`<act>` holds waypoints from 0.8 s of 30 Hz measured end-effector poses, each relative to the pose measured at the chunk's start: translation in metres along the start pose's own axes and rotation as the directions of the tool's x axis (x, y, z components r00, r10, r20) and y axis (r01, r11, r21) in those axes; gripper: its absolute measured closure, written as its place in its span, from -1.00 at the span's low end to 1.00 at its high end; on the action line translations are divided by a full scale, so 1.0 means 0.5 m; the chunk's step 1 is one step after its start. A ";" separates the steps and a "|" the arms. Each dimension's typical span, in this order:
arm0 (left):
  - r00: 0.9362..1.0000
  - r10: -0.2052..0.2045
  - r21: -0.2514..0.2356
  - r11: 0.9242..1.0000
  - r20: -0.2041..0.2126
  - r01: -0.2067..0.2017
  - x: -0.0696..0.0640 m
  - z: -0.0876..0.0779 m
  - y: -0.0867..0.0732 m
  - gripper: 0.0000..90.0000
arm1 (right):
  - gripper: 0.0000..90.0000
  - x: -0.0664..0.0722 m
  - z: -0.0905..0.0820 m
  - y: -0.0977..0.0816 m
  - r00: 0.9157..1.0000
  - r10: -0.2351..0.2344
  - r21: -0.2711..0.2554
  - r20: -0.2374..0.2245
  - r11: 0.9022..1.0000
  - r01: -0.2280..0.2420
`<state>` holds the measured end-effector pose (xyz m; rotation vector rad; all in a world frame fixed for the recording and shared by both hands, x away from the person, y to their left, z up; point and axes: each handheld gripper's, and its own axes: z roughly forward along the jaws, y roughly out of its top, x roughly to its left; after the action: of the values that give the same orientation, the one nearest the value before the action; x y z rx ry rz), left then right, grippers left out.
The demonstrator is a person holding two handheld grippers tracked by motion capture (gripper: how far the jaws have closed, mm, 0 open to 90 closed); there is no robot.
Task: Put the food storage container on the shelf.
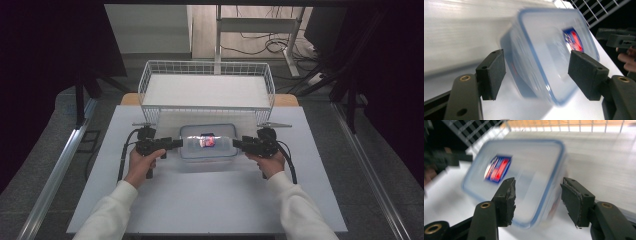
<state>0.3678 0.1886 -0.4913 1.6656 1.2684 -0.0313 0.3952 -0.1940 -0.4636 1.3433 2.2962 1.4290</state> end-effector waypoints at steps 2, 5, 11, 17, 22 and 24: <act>0.997 0.076 0.003 0.997 -0.030 -0.076 -0.025 -0.023 -0.019 -0.35 | 0.11 0.030 -0.019 -0.010 0.992 -0.125 0.027 0.013 0.992 0.124; 0.988 0.141 -0.010 0.990 -0.064 -0.142 -0.046 -0.046 -0.035 -0.33 | 0.29 0.051 -0.033 -0.027 0.987 -0.159 0.053 0.014 0.986 0.158; 0.977 0.205 0.006 0.979 -0.059 -0.205 -0.090 -0.092 -0.078 -0.34 | 0.51 0.086 -0.047 -0.053 0.967 -0.256 0.106 0.008 0.961 0.254; 0.975 0.216 0.039 0.976 -0.056 -0.214 -0.114 -0.115 -0.132 -0.34 | 0.97 0.121 -0.046 -0.089 0.941 -0.337 0.177 -0.038 0.924 0.339; 0.966 0.247 0.104 0.965 -0.075 -0.239 -0.128 -0.126 -0.176 -0.35 | 0.97 0.159 -0.004 -0.112 0.909 -0.414 0.237 -0.056 0.879 0.415; 0.967 0.246 0.126 0.964 -0.070 -0.236 -0.128 -0.128 -0.187 -0.37 | 0.97 0.171 0.020 -0.114 0.902 -0.428 0.255 -0.056 0.867 0.428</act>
<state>0.2378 0.1833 -0.4877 1.9308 1.1360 0.1167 0.3141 -0.1339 -0.4849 0.7941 2.6325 1.0090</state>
